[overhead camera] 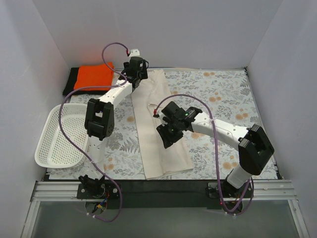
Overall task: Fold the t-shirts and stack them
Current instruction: Fold the tshirt
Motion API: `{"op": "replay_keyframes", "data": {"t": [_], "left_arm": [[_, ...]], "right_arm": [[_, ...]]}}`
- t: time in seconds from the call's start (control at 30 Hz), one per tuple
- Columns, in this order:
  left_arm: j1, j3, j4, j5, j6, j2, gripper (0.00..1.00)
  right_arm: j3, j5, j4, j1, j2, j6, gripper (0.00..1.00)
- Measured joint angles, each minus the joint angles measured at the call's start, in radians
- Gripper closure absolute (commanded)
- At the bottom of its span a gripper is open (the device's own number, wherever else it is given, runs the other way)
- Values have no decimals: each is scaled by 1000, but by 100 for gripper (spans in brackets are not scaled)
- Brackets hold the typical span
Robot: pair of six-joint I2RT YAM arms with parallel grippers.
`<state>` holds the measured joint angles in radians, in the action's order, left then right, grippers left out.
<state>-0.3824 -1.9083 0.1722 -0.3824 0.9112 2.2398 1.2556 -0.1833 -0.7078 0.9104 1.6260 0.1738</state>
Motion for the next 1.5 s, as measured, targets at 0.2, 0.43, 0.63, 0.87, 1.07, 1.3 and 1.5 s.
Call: {"op": "replay_keyframes", "data": {"t": [0.2, 0.43, 0.63, 0.87, 1.07, 1.3, 1.5], "left_arm": [[62, 28, 6, 9, 14, 39, 63], [113, 28, 7, 51, 13, 106, 75], [123, 28, 7, 89, 12, 170, 76], [132, -52, 6, 123, 3, 236, 73], [145, -202, -1, 158, -10, 335, 65], [146, -287, -10, 182, -12, 388, 41], [148, -234, 31, 161, 15, 327, 19]], "right_arm": [[-99, 27, -14, -121, -17, 19, 57], [-115, 31, -24, -144, -36, 33, 57], [-115, 32, -24, -169, -35, 37, 57], [-106, 36, -26, -201, -9, 42, 57], [-100, 33, -26, -234, 22, 55, 57], [-98, 40, -26, -297, 24, 72, 56], [-87, 62, -25, -309, 23, 111, 40]]}}
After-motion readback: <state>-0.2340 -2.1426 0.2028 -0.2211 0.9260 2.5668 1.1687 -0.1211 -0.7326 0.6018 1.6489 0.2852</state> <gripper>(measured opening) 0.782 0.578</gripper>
